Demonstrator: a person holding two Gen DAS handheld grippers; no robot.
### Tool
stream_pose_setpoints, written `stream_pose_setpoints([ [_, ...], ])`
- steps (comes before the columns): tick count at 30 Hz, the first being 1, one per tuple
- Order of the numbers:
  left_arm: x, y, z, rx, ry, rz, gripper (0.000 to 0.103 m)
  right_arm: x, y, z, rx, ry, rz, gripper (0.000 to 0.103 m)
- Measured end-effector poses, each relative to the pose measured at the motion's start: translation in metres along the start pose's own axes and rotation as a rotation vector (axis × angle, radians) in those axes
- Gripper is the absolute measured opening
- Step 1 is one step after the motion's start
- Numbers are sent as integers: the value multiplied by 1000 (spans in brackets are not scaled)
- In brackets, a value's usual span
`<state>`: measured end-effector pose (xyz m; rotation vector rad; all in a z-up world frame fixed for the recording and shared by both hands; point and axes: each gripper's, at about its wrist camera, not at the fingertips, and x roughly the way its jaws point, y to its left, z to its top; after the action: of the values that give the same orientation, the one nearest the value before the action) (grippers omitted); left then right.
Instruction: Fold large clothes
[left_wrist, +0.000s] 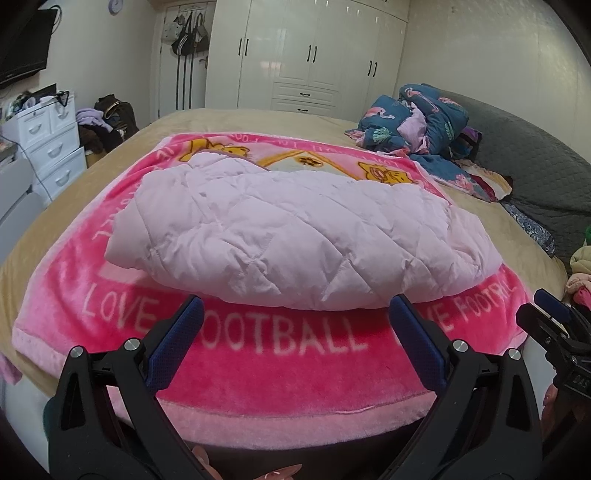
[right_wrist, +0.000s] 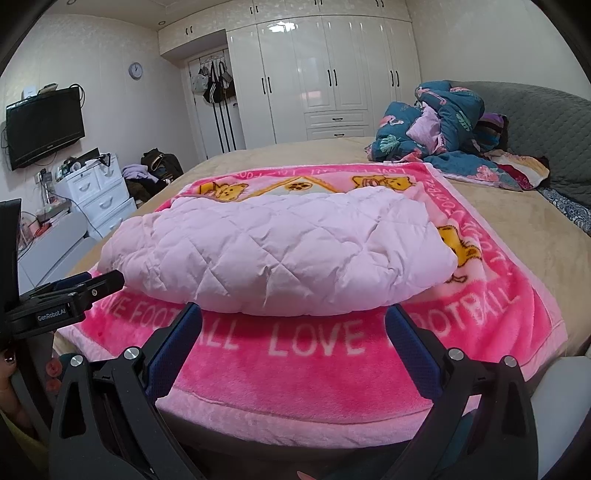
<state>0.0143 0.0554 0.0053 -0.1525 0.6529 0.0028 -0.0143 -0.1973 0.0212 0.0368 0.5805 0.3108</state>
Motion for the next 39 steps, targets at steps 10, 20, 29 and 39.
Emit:
stream_pose_setpoints([
  [10, 0, 0, 1, 3, -2, -3, 94, 0, 0, 0, 0, -1, -1, 99],
  [20, -1, 0, -1, -1, 1, 1, 94, 0, -1, 1, 1, 0, -4, 99],
  [29, -3, 2, -1, 3, 2, 12, 94, 0, -1, 1, -1, 1, -2, 99],
  [39, -4, 3, -1, 5, 3, 22, 94, 0, 0, 1, -2, 1, -4, 99],
])
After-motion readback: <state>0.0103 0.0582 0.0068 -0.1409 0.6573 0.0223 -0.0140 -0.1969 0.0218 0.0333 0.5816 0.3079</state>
